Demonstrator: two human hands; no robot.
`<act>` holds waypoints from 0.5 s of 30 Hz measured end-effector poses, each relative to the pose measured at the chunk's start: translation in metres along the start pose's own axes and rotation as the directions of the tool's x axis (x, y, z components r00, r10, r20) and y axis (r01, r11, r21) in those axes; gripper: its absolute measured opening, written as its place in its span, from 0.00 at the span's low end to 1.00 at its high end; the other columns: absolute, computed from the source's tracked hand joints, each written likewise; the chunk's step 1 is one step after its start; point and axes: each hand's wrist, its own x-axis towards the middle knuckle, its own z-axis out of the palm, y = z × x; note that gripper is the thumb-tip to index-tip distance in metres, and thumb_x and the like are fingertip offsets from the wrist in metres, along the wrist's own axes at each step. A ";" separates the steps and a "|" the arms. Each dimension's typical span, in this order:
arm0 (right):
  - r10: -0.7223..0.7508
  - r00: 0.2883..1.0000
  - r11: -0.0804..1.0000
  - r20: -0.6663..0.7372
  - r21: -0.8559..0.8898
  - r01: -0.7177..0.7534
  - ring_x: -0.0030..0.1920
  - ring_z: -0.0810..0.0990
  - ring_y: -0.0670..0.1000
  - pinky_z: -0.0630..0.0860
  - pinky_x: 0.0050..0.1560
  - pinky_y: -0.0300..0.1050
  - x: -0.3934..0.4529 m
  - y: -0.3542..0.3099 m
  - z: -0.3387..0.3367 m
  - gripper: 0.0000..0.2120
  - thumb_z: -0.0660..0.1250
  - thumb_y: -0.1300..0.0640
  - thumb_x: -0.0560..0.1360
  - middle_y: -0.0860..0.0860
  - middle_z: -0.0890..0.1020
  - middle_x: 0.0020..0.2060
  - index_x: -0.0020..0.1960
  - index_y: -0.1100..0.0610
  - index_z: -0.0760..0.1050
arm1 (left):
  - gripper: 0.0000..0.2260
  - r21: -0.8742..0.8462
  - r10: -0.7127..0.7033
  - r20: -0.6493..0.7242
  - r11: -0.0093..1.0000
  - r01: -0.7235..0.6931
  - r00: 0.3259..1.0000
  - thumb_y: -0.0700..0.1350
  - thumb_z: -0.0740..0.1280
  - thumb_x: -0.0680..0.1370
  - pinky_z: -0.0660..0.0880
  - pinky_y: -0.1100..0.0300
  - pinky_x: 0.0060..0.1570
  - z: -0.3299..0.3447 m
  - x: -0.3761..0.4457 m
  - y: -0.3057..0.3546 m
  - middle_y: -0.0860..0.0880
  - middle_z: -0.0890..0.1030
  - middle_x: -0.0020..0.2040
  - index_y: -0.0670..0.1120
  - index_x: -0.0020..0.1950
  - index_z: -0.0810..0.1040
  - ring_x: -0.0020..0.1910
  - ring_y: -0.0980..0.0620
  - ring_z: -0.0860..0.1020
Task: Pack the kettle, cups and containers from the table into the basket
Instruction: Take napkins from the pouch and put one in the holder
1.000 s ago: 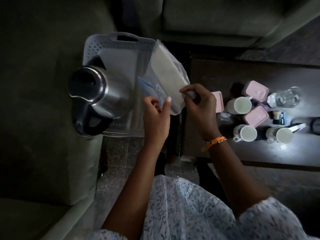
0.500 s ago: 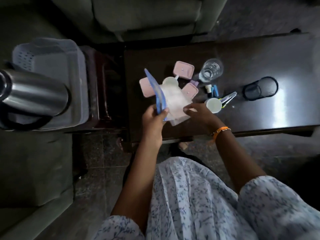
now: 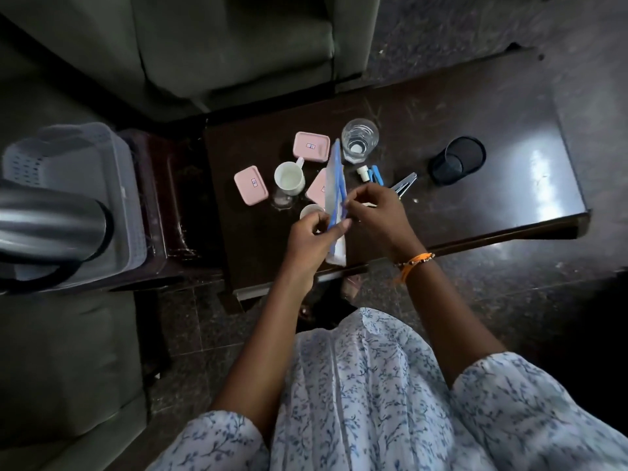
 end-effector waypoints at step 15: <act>-0.109 0.989 0.423 -0.095 -0.905 -0.041 0.55 0.74 0.62 0.74 0.43 0.51 -0.061 0.014 0.029 0.12 0.59 0.56 0.75 0.59 0.68 0.61 0.53 0.60 0.77 | 0.10 0.193 0.288 -0.234 0.950 -0.246 0.929 0.39 0.60 0.77 0.63 0.56 0.37 -0.029 -0.018 -0.029 0.50 0.67 0.30 0.41 0.35 0.67 0.35 0.52 0.65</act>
